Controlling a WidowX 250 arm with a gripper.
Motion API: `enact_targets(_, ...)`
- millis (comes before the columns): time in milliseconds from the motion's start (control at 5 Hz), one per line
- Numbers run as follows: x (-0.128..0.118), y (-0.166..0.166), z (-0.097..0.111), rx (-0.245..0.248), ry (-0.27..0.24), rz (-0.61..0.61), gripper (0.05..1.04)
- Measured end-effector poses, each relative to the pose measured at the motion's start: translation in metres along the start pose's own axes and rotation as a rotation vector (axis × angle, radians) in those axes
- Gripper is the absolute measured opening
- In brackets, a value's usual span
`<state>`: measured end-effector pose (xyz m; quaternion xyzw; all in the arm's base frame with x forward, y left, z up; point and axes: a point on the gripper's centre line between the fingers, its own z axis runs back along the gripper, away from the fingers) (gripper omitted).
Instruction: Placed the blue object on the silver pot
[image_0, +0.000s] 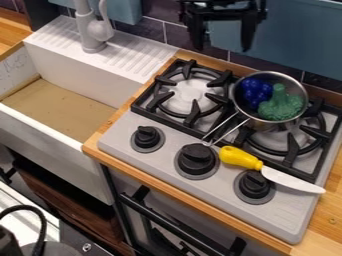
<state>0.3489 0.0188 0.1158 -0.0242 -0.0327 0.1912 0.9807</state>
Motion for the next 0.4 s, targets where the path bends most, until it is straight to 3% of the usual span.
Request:
enact_targets(200, 0.0036, 0.0033, 0.001, 0.006, -0.018, -0.067, 0.999)
enact_targets(400, 0.0056, 0.0087, -0.0061, 0.003, 0.003, -0.102, 0.999)
